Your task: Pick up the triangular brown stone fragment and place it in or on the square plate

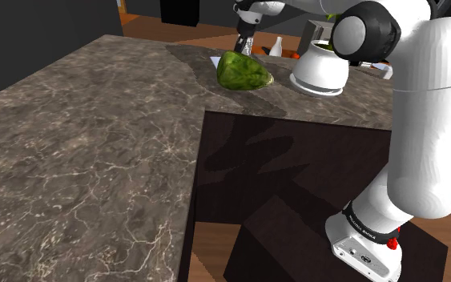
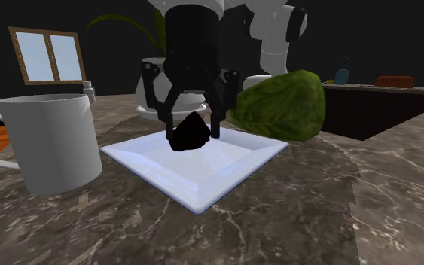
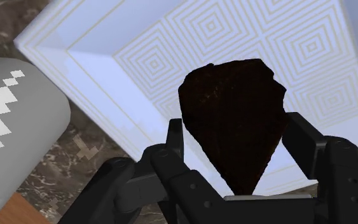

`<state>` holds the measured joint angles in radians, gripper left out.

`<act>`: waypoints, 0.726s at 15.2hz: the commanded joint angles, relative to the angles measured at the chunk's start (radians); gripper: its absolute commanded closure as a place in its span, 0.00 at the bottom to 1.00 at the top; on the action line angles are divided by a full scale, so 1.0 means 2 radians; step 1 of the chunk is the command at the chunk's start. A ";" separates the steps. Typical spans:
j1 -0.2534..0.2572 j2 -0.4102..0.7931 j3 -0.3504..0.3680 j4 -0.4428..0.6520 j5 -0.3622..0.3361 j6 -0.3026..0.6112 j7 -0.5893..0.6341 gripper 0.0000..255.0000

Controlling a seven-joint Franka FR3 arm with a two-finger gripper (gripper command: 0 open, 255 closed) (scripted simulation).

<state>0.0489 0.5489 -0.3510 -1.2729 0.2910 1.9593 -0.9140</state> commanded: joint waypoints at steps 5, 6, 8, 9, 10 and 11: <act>-0.001 0.002 0.002 -0.011 -0.002 -0.009 0.001 1.00; -0.001 0.002 0.003 -0.011 -0.003 -0.009 0.001 1.00; -0.001 -0.004 0.002 -0.024 -0.003 -0.003 -0.002 0.00; 0.000 -0.005 0.002 -0.026 -0.004 -0.002 -0.002 0.00; 0.000 -0.008 0.002 -0.030 -0.004 0.000 -0.003 0.00; -0.002 -0.004 0.002 -0.026 -0.003 -0.001 -0.004 0.00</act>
<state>0.0467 0.5398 -0.3469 -1.3239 0.2848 1.9605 -0.9201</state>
